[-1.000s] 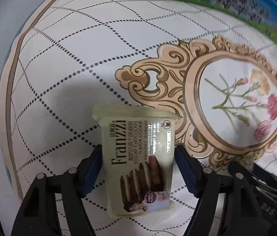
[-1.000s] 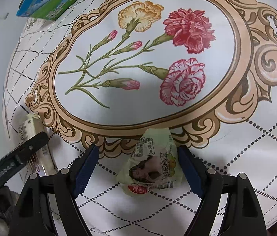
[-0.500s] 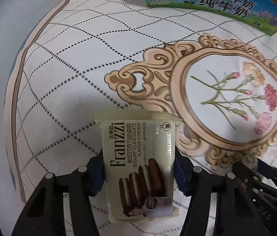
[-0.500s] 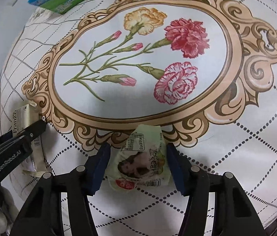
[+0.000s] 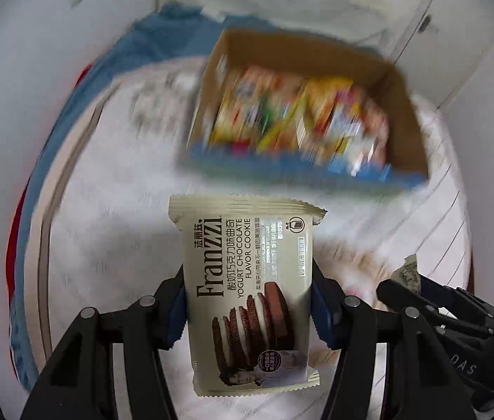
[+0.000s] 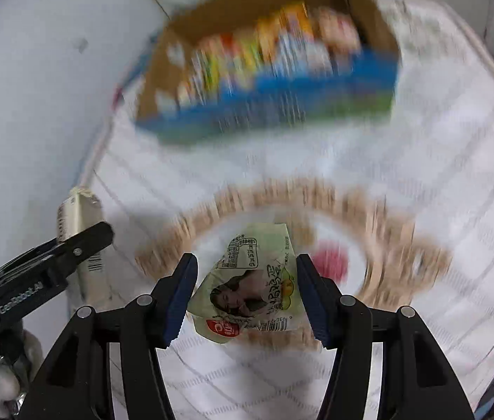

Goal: Organize snacks
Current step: 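Carry both packs into the box and open both tools to release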

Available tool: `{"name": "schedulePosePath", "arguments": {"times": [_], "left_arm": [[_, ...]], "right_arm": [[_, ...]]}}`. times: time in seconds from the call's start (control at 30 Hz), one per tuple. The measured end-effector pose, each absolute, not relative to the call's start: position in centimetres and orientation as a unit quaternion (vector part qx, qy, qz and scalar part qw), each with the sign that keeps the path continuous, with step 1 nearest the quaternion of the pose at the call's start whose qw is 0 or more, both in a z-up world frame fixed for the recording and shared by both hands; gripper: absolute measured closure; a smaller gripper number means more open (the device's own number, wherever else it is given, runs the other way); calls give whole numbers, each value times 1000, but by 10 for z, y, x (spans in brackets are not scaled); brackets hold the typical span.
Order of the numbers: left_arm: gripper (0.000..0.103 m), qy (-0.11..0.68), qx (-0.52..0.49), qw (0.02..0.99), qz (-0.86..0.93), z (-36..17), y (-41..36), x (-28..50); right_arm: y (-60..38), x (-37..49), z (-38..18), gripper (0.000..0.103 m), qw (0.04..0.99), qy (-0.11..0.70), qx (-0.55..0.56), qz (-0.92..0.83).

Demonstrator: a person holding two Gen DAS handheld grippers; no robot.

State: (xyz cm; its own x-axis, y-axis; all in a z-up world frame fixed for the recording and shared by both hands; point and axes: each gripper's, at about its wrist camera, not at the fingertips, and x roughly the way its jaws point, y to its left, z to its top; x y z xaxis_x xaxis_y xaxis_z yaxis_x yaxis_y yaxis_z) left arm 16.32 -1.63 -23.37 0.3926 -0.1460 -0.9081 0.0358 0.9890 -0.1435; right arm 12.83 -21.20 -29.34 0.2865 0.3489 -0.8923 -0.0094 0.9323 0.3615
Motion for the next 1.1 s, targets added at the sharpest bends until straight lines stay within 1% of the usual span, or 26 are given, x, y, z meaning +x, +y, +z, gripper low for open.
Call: {"name": "schedulePosePath", "arguments": {"times": [0.07,0.17,0.37,0.5,0.7,0.93,1.1], "left_arm": [[47,532,-44,843,-63,-213,-23,200],[47,525,-40,847,-71,-203,-34,256],[47,547,-25,833,-78,-223,-57,360],[47,570,-22,817,-82,-242,-64,408],[47,587,-15,805,-86,-268,-78,459],[47,614,-11,784,-89,-304,-94,486],[45,616,-3,784,-83,-321,-99,492]], "right_arm": [[-215,160,-267,43,804,568,136,116],[-216,216,-242,43,819,549,127,111],[-230,324,-227,43,823,551,109,80],[-238,390,-241,43,814,571,94,53],[-243,453,-269,43,803,591,65,26],[-251,481,-299,43,792,607,61,8],[-263,494,-321,42,788,612,63,-12]]}}
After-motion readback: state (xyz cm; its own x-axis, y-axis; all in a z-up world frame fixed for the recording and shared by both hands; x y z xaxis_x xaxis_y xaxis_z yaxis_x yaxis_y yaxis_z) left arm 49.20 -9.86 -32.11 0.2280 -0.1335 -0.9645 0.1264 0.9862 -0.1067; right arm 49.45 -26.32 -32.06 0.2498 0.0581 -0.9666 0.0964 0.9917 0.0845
